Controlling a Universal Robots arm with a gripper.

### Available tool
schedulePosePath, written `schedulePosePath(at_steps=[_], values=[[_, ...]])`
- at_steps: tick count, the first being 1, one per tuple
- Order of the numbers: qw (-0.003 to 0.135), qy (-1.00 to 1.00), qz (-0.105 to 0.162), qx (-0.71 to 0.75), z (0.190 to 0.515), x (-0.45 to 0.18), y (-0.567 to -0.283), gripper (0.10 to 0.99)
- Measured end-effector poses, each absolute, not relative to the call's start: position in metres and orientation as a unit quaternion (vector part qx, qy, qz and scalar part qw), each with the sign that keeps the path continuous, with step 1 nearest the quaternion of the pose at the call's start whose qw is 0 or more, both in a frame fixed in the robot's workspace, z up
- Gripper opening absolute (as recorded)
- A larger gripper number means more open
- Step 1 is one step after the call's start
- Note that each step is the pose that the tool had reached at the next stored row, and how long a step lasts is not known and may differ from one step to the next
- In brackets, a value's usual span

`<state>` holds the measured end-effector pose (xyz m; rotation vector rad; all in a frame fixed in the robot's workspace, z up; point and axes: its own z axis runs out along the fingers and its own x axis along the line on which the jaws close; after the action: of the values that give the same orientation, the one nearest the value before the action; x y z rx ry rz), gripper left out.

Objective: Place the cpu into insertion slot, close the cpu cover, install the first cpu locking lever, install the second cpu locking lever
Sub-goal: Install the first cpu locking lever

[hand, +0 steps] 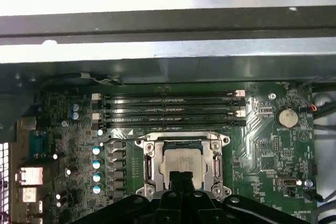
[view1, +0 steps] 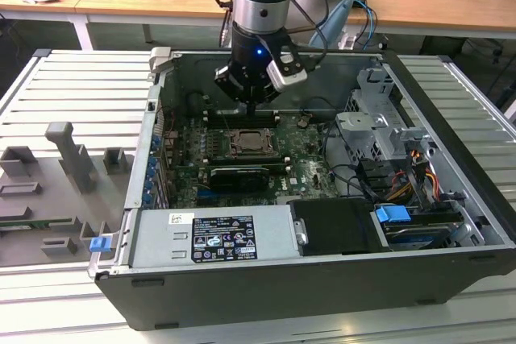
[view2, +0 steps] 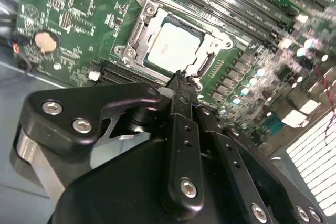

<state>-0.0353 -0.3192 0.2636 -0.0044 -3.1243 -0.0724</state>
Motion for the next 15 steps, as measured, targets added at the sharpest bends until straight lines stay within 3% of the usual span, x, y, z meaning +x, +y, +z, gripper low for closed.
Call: schedulePosePath(at_steps=[15], values=[[-0.003, -1.000, -0.023, 0.018, 0.262, -0.051, -0.319, 0.106]])
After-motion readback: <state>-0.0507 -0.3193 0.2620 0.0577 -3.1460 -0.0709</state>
